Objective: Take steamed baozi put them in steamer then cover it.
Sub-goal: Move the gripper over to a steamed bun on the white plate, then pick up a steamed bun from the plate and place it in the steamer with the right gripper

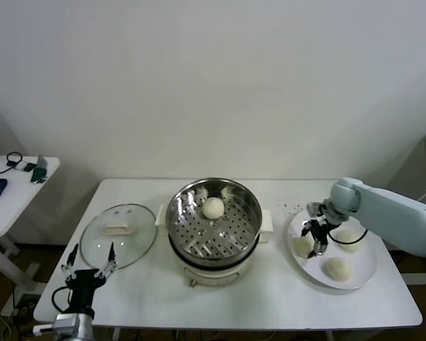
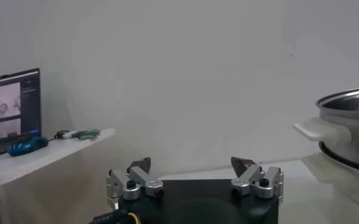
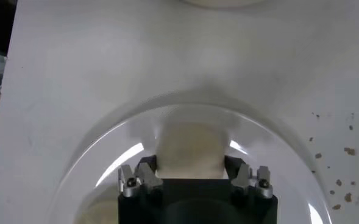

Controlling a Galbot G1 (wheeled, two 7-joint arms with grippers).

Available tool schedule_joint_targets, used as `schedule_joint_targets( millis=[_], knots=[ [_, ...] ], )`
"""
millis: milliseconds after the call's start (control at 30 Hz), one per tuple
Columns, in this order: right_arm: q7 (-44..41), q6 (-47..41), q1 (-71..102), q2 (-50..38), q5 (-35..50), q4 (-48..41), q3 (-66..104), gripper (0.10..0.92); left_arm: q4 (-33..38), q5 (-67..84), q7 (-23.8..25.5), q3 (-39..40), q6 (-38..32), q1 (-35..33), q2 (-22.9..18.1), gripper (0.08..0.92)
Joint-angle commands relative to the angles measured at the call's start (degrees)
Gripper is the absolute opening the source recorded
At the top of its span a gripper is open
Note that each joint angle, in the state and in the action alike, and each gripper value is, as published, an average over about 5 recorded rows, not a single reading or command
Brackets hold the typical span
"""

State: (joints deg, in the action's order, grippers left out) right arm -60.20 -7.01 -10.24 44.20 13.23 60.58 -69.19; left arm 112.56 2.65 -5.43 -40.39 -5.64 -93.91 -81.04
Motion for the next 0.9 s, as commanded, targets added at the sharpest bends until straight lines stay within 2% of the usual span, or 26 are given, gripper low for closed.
schedule_joint_targets(
  millis=[33,267,433,667,900],
  knots=[
    [-0.72,0.14,-0.22,0.03,0.57,-0.61,0.15,0.696,0.21,-0.02,0.0,0.04,0.06,0.01,0.04,0.823],
    [-0.34,-1.35,-7.54,-3.05,6.93,3.58,-3.65,0.69,0.55,0.03,0.02,0.33,0.08,0.01,0.02,0.823],
    [-0.03,-3.6,-21.66,-3.43,16.65,8.38,-11.33,0.691,1.02,0.02,0.12,0.74,0.27,0.07,0.24,0.823],
    [-0.44,-4.4,-42.9,2.23,29.33,11.42,-24.28,0.696,1.47,-0.2,0.11,2.26,0.36,0.2,0.01,0.823],
    [2.53,-7.72,-49.61,9.27,40.51,16.58,-26.46,0.696,1.7,-0.5,0.32,2.91,-0.07,-0.41,0.16,0.823]
  ],
)
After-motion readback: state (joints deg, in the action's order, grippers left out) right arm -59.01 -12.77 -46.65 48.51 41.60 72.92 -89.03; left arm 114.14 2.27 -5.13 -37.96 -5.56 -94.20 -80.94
